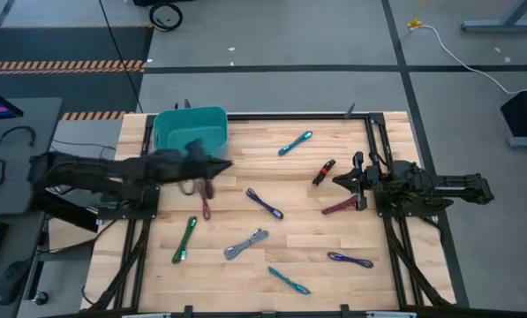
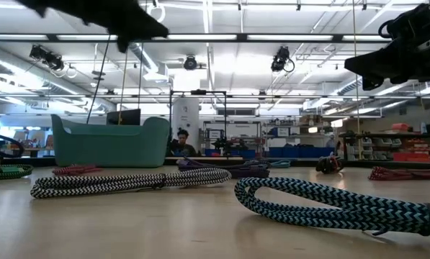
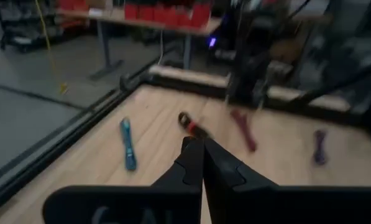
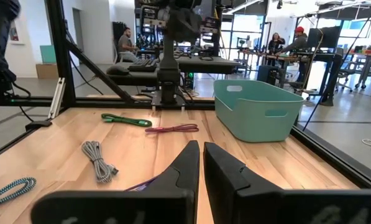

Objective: Pick and place USB-C Cables
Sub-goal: Put the top purple charger cable into the green bin

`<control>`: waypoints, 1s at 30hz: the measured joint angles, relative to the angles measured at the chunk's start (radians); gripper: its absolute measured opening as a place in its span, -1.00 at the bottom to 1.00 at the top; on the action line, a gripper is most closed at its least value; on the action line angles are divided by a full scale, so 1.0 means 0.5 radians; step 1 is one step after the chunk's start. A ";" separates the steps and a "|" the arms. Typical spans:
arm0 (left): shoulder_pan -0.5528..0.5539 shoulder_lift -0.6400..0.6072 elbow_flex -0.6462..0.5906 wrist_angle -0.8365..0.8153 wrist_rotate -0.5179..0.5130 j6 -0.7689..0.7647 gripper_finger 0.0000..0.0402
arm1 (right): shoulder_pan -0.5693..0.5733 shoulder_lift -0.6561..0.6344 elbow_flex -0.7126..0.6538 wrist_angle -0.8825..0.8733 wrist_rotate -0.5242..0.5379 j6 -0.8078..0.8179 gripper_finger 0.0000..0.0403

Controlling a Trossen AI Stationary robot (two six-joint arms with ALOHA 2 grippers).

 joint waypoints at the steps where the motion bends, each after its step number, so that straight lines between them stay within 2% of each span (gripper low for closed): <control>1: 0.016 0.099 0.059 -0.056 0.050 0.015 -0.95 | 0.000 0.000 0.000 0.000 0.000 0.000 -0.85; 6: 0.069 0.605 0.327 -0.130 0.631 0.219 -0.91 | 0.000 0.000 0.000 0.000 0.000 0.000 -0.85; 9: 0.064 0.895 0.470 -0.178 0.802 0.319 -0.87 | 0.000 0.000 0.000 0.000 0.000 0.000 -0.85; 13: 0.048 1.239 0.692 -0.383 0.824 0.602 -0.76 | 0.000 0.000 0.000 0.000 -0.001 0.000 -0.85; 20: 0.052 1.708 1.034 -0.831 0.882 1.028 -0.33 | -0.001 0.000 0.000 0.000 -0.001 0.000 -0.85; 23: 0.051 1.845 1.101 -0.896 0.856 1.154 -0.20 | 0.000 0.000 0.000 0.000 -0.001 0.000 -0.85; 27: 0.052 1.962 1.117 -0.871 0.801 1.213 -0.20 | -0.001 0.000 0.000 0.000 0.000 0.000 -0.85; 30: 0.052 1.998 1.124 -0.886 0.791 1.177 -0.32 | 0.000 0.000 0.000 0.000 -0.001 0.000 -0.85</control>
